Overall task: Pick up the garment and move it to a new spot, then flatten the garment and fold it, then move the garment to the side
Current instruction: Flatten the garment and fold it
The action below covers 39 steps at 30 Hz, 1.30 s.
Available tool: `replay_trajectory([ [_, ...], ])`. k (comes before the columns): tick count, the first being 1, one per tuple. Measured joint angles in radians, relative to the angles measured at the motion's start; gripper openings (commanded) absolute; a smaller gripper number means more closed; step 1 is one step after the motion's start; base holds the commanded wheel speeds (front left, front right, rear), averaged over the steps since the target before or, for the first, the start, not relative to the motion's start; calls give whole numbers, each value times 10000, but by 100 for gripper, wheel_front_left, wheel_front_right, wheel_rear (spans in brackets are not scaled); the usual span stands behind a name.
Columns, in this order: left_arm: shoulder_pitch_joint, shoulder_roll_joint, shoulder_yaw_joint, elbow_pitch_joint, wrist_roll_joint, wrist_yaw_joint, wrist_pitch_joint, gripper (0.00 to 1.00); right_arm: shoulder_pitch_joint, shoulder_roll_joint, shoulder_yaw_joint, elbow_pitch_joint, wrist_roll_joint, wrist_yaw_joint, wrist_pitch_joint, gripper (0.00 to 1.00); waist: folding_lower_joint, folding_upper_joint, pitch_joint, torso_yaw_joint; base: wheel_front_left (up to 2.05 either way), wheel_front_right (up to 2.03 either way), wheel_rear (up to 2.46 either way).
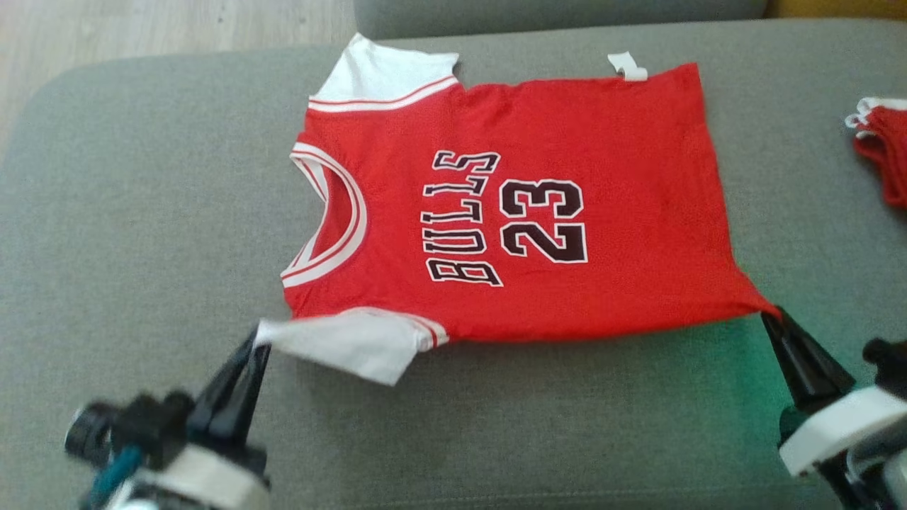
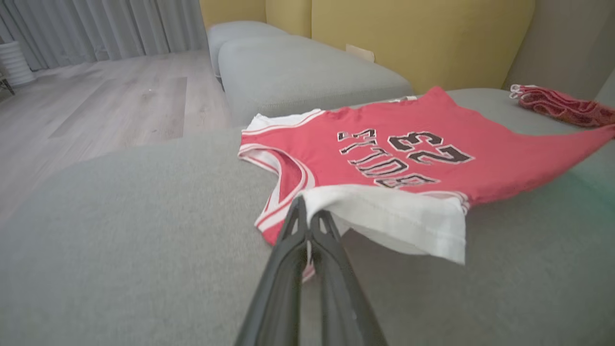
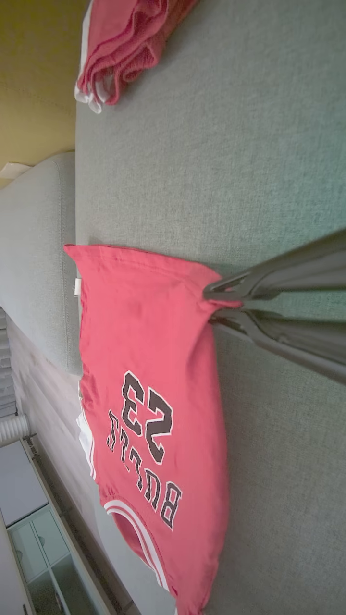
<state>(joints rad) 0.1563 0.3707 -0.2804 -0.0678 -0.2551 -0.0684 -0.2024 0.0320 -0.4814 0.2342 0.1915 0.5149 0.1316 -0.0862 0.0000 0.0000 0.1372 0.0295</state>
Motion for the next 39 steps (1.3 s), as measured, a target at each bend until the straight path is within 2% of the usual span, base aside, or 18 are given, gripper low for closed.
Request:
replay_trajectory([
  [6, -2064, -454, -134, 600, 12, 0, 79, 0, -1147, -96, 180, 476, 349, 0, 265, 0, 0, 0, 564, -9, 0, 0, 0],
  [13, -3802, -550, -261, 1783, 324, -23, 27, 0, -2373, -313, 506, 1252, 694, 0, 259, 0, 0, 0, 1215, 32, 0, 0, 0],
  [23, -5947, -746, -826, 3350, 965, -207, -318, 0, -4086, -355, 1567, 2487, 920, 0, -125, 0, 0, 0, 1860, 22, 0, 0, 0],
  [24, -6080, -746, -907, 3509, 1030, -209, -351, 0, -4206, -355, 1659, 2614, 936, 0, -190, 16, 0, 0, 1900, 15, 0, 0, 0],
  [26, -6291, -811, -959, 3793, 1091, -209, -384, 0, -4415, -349, 1756, 2890, 938, 0, -378, 64, 0, 0, 1958, 1, 0, 0, 0],
  [27, -6388, -838, -966, 3908, 1131, -209, -387, 0, -4510, -347, 1760, 3024, 938, 0, -512, 98, 0, 0, 1983, -6, 0, 0, 0],
  [28, -6466, -849, -970, 4000, 1162, -205, -426, 41, -4599, -343, 1756, 3149, 938, 0, -658, 100, 0, 0, 2006, -16, 0, 0, 0],
  [29, -6546, -865, -966, 4057, 1200, -196, -458, 100, -4682, -324, 1733, 3296, 938, 0, -811, 100, 0, 0, 2026, -26, 0, 0, 0],
  [35, -6612, -968, -842, 3992, 1231, 77, -474, 100, -4959, 6, 1488, 3768, 861, 0, -1534, 100, 0, 0, 1985, -80, 0, 0, 0],
  [39, -5934, -1097, -531, 3716, 988, 257, -518, 100, -4828, 130, 1216, 3607, 800, 0, -1616, 100, 0, 0, 1822, -108, 0, 0, 0],
])
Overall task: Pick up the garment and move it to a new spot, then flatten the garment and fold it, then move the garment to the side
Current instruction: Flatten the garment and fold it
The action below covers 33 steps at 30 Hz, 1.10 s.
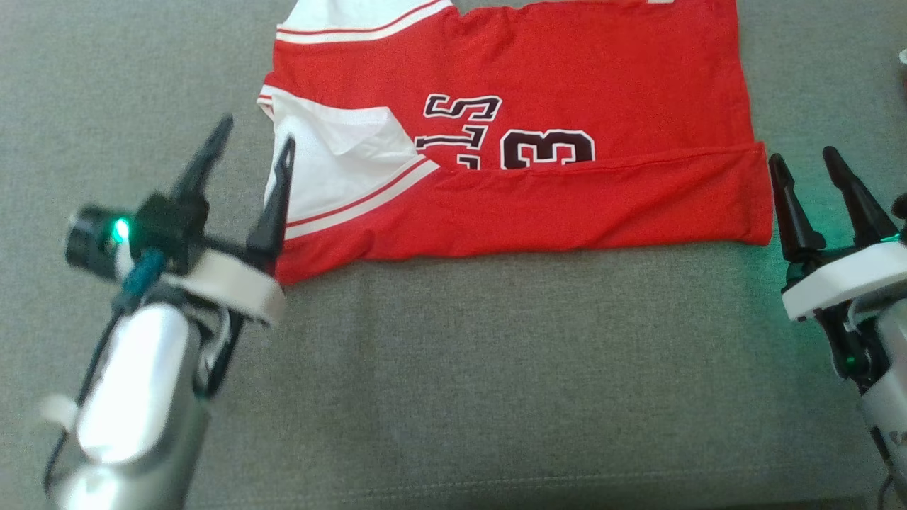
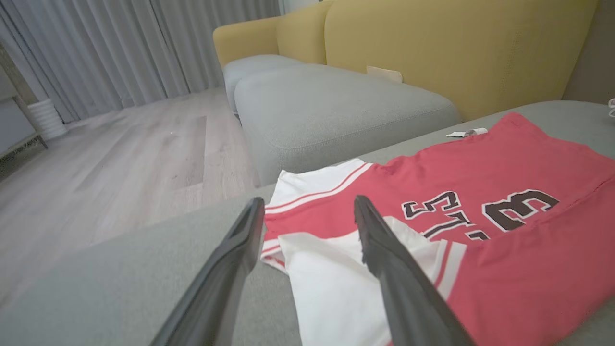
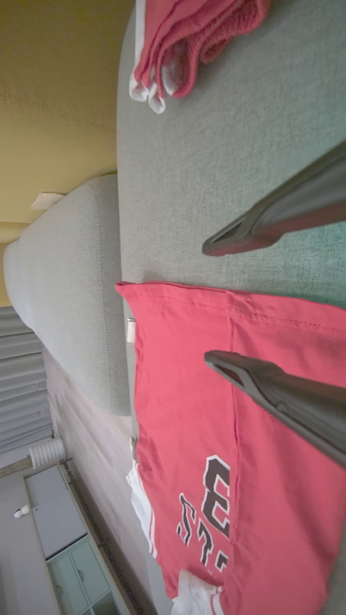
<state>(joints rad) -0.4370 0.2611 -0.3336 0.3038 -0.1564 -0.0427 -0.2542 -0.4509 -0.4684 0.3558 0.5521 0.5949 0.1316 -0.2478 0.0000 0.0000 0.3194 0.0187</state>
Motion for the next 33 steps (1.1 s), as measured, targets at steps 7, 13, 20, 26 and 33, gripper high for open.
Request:
replay_trajectory([
  [7, 1868, -640, 134, 593, -1198, -12, 453, 100, 976, 408, -669, -1016, -499, 0, -2, 100, 0, 0, -190, -42, 0, 0, 0],
  [13, 1990, -779, 395, 1026, -1475, 382, 736, 100, 1227, 644, -717, -1338, -616, 0, -2, 100, 0, 0, -212, -144, 0, 0, 0],
  [20, 1827, -813, 451, 1747, -1722, 412, 1131, 49, 1329, 650, -729, -1360, -671, 0, -2, 100, 0, 0, -281, -238, 0, 0, 0],
  [26, 1733, -901, 397, 1946, -2027, 86, 1440, 0, 1363, 700, -708, -1187, -437, 0, -2, 100, 0, 0, -375, -235, 0, 0, 0],
  [33, 1589, -821, 242, 2019, -2027, -29, 1436, 0, 1249, 1450, -1035, 107, 35, 0, 418, 100, 0, 0, -394, -53, 0, 0, 0],
])
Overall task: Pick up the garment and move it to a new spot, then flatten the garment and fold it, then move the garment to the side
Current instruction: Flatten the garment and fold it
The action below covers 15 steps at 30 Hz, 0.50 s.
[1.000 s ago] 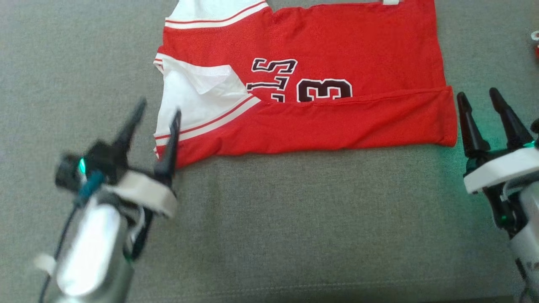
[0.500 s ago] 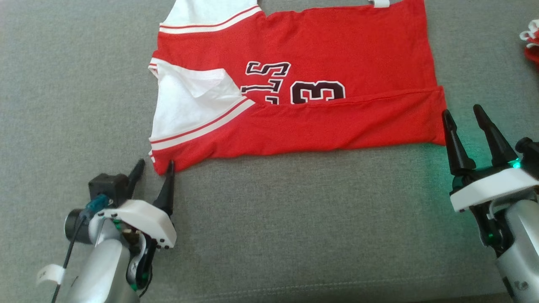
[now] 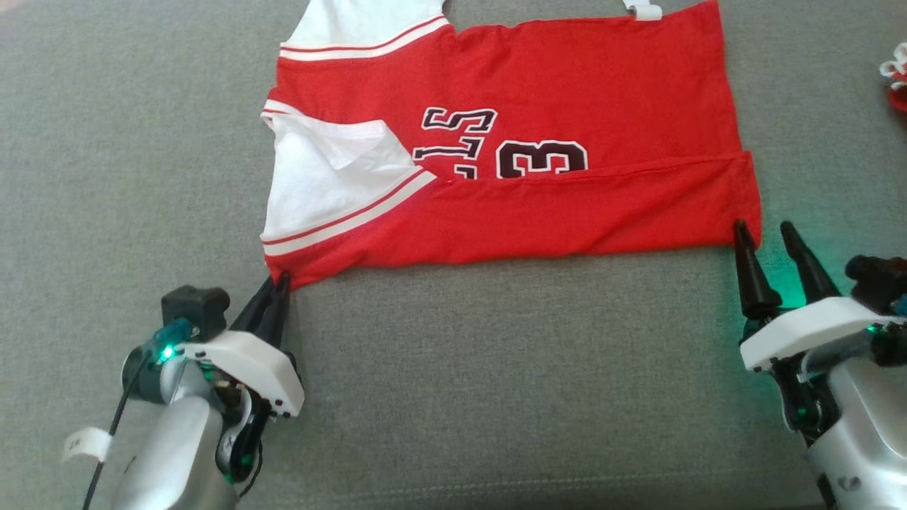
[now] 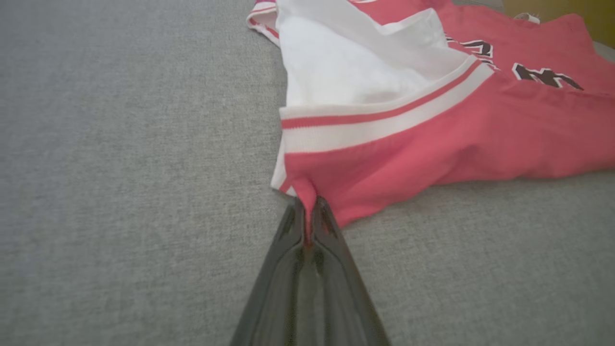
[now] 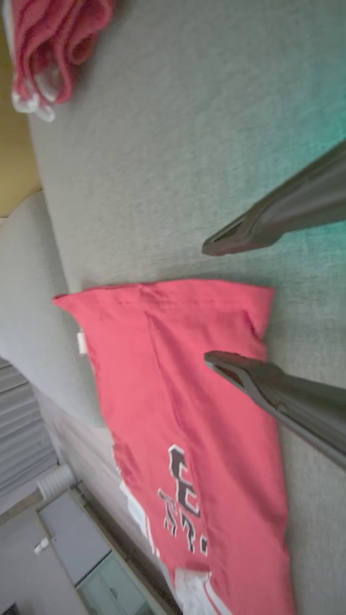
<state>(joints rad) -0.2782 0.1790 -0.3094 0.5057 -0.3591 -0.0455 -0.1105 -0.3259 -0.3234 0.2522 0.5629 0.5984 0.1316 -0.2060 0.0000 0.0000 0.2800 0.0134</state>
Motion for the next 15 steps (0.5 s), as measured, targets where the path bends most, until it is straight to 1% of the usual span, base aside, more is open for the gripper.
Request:
replay_trajectory([
  [5, -197, 71, -46, 19, 2, -71, 4, 0, -539, 299, -255, 1037, -140, 0, 506, 100, 0, 0, 74, 136, 0, 0, 0],
  [9, -268, 113, -115, 19, 4, -73, 4, 0, -935, 433, -261, 1521, -255, 0, 880, 100, 0, 0, 125, 220, 0, 0, 0],
  [10, -294, 117, -134, 19, 4, -73, 4, 0, -989, 431, -253, 1570, -274, 0, 928, 76, 0, 0, 129, 240, 0, 0, 0],
  [11, -320, 119, -146, 17, 4, -73, 4, 0, -1020, 431, -221, 1595, -280, 0, 972, 34, 0, 0, 126, 257, 0, 0, 0],
  [12, -341, 125, -153, 8, 4, -73, 4, 0, -1031, 426, -198, 1592, -280, 0, 1007, 6, 0, 0, 120, 270, 0, 0, 0],
  [13, -346, 134, -163, -8, 4, -73, 4, 0, -1028, 424, -163, 1580, -278, 0, 1007, 0, 0, 0, 107, 282, 0, 0, 0],
  [15, -341, 165, -198, -46, 2, -73, 4, 0, -970, 385, -59, 1482, -211, 0, 1007, 0, 0, 0, 60, 314, 0, 0, 0],
])
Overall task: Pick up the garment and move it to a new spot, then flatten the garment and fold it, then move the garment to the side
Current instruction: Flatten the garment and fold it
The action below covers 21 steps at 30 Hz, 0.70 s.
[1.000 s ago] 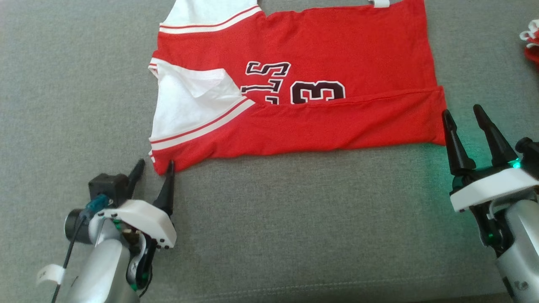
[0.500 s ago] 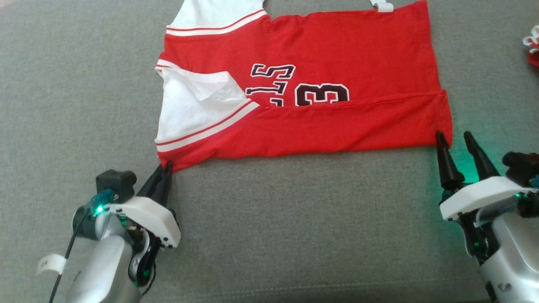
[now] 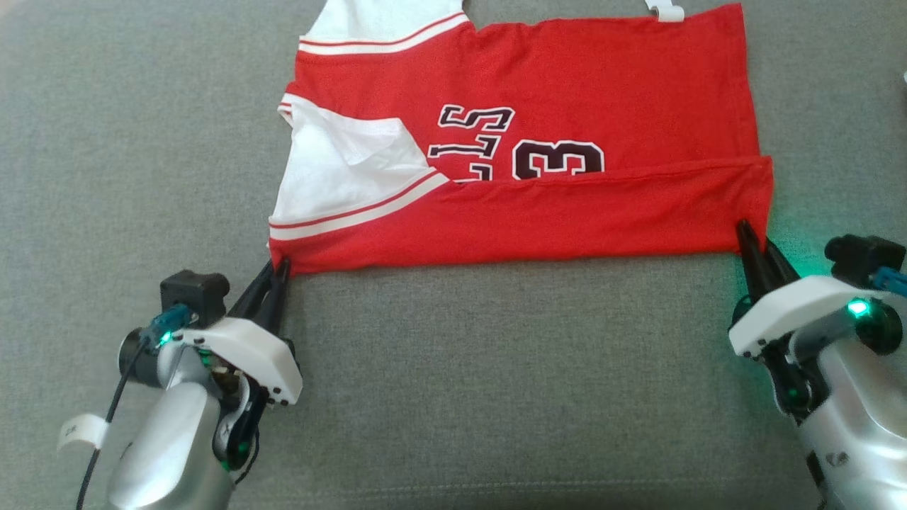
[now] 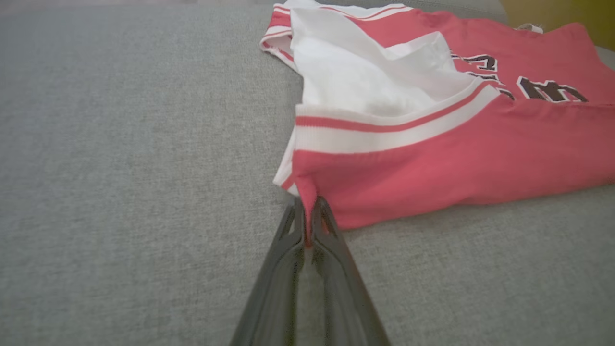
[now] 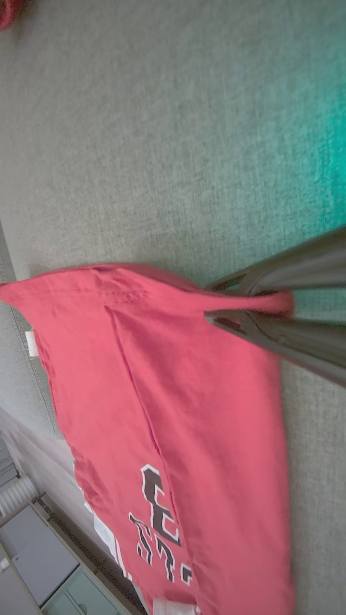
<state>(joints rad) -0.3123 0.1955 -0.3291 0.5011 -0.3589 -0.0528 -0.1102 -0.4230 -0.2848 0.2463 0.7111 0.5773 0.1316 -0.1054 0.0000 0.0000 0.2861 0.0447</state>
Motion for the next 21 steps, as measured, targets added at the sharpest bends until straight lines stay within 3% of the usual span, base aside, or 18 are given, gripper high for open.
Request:
replay_trajectory([
  [6, 209, 150, -33, -554, -59, 0, 44, 0, 714, -681, 159, -713, 414, 0, -4, 0, 0, 0, -273, 83, 0, 0, 0],
  [13, 1601, 295, -155, -1768, -318, 73, 593, 0, 1688, -1402, 117, -1758, 901, 0, 196, 0, 0, 0, -593, 316, 0, 0, 0],
  [21, 3011, 428, -270, -3216, -489, 368, 1091, 0, 3002, -1678, -351, -2828, 1035, 0, 445, 0, 0, 0, -844, 599, 0, 0, 0],
])
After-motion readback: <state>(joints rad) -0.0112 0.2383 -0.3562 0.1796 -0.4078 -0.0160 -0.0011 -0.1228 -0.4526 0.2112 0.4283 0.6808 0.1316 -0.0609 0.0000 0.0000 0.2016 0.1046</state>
